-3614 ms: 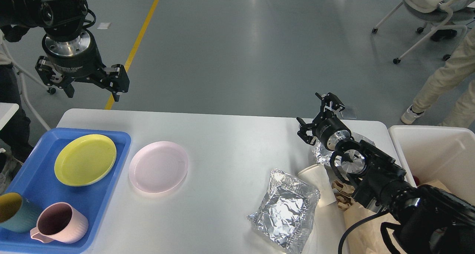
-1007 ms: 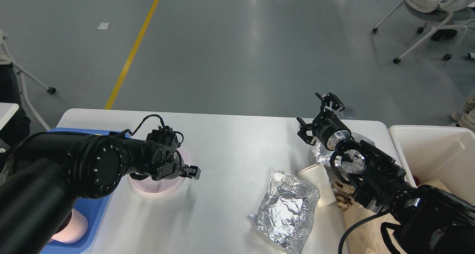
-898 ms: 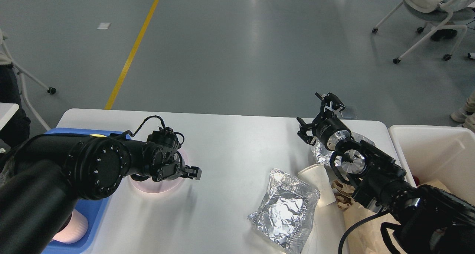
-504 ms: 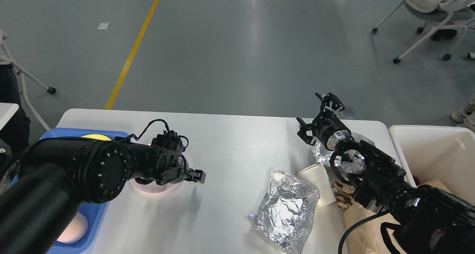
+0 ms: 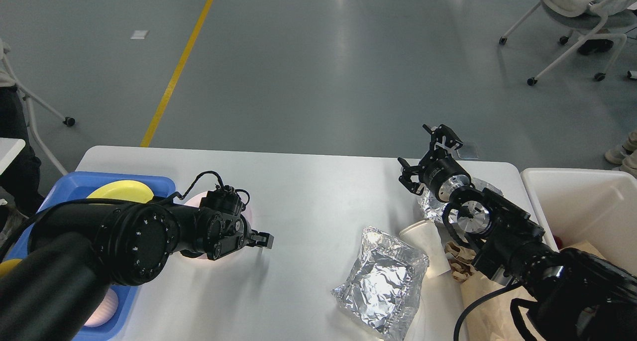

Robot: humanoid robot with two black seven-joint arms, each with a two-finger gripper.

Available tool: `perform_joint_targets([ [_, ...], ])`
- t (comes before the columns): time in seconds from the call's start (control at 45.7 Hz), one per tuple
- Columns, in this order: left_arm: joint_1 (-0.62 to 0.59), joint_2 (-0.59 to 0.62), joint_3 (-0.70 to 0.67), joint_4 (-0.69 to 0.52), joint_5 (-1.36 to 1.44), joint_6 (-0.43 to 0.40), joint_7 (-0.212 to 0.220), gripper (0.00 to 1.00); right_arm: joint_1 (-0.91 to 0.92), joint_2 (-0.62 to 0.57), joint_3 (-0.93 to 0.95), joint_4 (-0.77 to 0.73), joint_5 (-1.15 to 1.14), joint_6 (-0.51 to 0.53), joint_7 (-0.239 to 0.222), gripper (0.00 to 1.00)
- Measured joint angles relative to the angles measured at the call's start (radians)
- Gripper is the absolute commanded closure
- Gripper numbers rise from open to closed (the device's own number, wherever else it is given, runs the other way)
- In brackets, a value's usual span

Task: Tidy desktop
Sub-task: 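Grasp the edge of the pink plate with the left gripper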

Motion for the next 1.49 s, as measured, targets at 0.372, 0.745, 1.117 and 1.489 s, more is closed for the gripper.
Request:
perform_joint_targets([
  [0.372,0.009,0.0,-0.011,0.01,0.003,-0.004,-0.015,0.34,0.0,0.0,0.0,0.0,0.0,0.0,0.0,0.0],
  [0.745,0.013,-0.001,-0.013,-0.001,0.002,-0.025,0.003,0.79,0.0,0.0,0.0,0.0,0.0,0.0,0.0,0.0],
  [1.117,0.008,-0.001,-0.049,-0.006,-0.002,-0.193,0.006,1.0,0.0,0.0,0.0,0.0,0.0,-0.001,0.0,0.0],
  [1.489,0.003,0.0,-0.054,0.002,-0.001,-0.208,0.006,1.0,0.0,0.0,0.0,0.0,0.0,-0.001,0.0,0.0],
])
